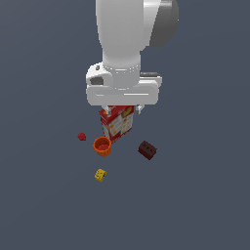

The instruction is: Pick up a designated object from a clutter of objects.

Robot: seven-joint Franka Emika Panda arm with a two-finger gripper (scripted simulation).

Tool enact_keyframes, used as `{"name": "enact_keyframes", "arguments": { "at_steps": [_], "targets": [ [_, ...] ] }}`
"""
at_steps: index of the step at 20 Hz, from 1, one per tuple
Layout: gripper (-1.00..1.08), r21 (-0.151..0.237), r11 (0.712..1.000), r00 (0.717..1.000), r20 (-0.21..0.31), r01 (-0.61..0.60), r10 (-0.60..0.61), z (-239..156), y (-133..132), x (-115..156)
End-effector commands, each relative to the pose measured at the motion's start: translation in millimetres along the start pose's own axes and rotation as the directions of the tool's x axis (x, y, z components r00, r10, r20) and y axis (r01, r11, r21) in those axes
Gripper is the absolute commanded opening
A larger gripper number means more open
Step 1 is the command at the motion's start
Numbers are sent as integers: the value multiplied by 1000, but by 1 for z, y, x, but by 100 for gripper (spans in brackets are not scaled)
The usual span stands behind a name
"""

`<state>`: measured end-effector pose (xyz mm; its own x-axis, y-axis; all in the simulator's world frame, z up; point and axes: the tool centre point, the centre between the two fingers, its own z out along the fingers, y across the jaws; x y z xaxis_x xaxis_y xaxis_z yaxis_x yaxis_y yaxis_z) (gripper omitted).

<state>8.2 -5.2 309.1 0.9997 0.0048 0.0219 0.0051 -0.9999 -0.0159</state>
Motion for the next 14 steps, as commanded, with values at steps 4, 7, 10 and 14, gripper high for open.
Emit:
{"name": "enact_keyframes", "arguments": {
  "at_steps": [4, 7, 10, 14],
  "targets": [
    [100, 8, 1000, 1000, 2, 24, -24, 26, 26, 1],
    [100, 12, 999, 999, 2, 42, -42, 46, 46, 0],
    [100, 16, 998, 998, 2, 62, -63, 69, 69, -3],
    [100, 18, 996, 996, 2, 91, -91, 102, 103, -11]
  ]
}}
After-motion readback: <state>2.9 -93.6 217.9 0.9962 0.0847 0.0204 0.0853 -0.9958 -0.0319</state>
